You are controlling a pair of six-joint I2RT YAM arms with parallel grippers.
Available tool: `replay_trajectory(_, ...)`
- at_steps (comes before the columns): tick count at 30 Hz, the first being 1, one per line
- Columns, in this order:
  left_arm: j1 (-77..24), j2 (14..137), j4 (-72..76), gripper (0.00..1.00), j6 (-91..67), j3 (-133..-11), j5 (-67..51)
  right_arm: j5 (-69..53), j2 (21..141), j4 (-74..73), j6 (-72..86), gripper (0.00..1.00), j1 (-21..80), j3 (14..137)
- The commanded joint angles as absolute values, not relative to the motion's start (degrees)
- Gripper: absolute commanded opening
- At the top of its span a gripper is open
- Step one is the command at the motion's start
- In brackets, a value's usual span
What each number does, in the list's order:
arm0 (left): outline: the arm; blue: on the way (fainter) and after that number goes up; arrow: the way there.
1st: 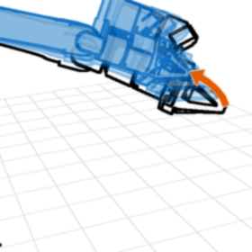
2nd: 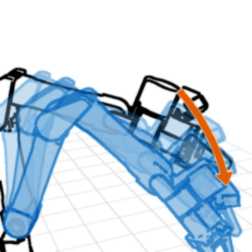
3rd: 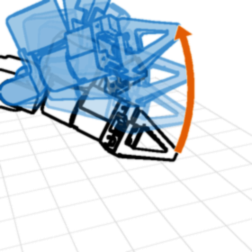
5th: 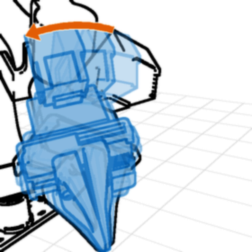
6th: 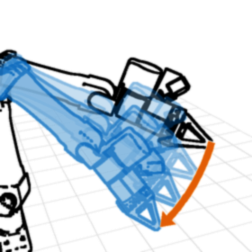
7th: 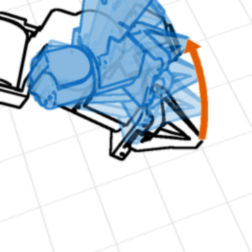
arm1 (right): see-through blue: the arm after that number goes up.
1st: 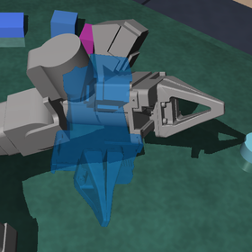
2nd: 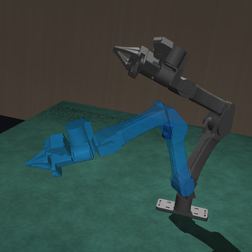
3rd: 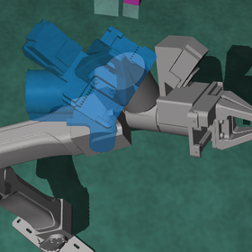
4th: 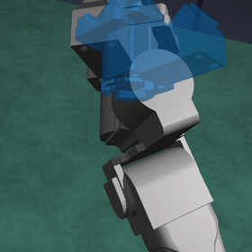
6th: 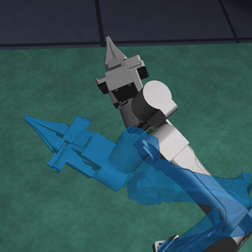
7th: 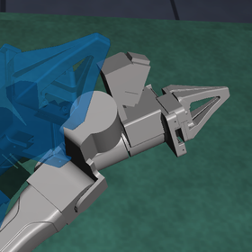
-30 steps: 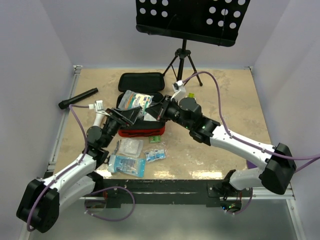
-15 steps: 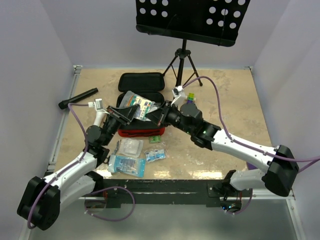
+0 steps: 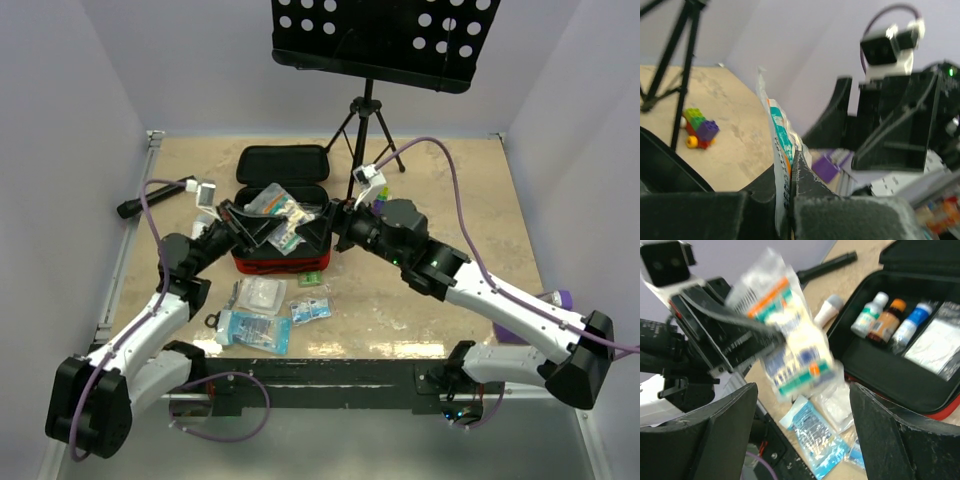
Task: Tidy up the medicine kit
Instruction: Pick up the medical item at the center of the board.
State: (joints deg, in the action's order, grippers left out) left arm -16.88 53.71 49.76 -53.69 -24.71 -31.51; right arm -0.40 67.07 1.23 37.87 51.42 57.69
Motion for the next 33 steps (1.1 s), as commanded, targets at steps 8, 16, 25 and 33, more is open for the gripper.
replay_trajectory(8, -16.52, 59.15, 65.75, 0.01, -60.65, -26.1, -58.09, -8.52, 66.09, 5.44, 25.4, 0.77, 49.04, 58.8)
replay_trajectory(16, -16.52, 58.71, 61.17, 0.01, -57.66, -27.33, -58.01, -14.05, 68.46, 8.44, 24.34, 0.58, 48.96, 58.01)
replay_trajectory(25, -16.52, 58.98, 60.3, 0.03, -56.61, -27.86, -57.83, -18.19, 69.17, 9.23, 24.17, 0.08, 48.43, 56.69)
replay_trajectory(33, -16.52, 54.49, 49.48, 0.0, -48.96, -28.57, -54.93, -16.43, 66.09, 7.74, 26.1, 0.21, 43.42, 55.72)
